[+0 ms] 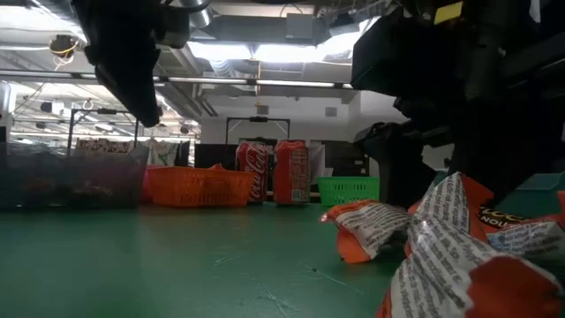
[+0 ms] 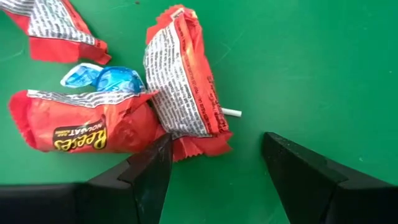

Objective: Sort candy
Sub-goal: Put the orange chocolate into the orange bin

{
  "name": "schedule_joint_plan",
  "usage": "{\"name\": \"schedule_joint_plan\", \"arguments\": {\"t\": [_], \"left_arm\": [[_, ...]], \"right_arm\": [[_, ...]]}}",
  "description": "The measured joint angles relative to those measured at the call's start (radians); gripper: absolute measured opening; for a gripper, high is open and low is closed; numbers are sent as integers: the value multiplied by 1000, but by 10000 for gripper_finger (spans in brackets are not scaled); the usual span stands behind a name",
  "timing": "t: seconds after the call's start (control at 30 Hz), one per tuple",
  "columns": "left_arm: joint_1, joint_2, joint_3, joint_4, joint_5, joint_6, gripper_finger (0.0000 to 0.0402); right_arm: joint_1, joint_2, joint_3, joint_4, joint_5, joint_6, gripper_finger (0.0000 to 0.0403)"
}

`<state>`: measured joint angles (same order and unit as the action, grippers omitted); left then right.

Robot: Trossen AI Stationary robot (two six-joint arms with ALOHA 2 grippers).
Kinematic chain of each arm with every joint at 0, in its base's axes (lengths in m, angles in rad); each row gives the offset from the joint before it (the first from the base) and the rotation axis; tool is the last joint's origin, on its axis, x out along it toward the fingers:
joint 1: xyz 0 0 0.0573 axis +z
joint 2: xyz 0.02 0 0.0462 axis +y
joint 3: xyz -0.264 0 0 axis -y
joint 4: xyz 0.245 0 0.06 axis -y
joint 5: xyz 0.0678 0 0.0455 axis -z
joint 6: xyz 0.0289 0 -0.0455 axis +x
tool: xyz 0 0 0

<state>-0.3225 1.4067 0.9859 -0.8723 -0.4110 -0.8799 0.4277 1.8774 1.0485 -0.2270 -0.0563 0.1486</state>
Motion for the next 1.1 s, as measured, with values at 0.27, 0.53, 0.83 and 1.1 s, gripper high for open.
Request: {"name": "schedule_joint_plan", "arguments": {"t": [0.27,0.53,0.83,1.1], "left_arm": [[-9,0,0,175,-7,20,114],[-40,0,0,347,-44,105,114],[-55,0,0,353,-44,105,114],[-54,0,0,352,-44,105,114]], "right_arm": [[-1,1,0,1,0,-2,187],[-4,2,-1,4,3,-2,82],[-3,3,-1,6,-6,-2,41],[-2,3,-1,2,-14,13,86]]}}
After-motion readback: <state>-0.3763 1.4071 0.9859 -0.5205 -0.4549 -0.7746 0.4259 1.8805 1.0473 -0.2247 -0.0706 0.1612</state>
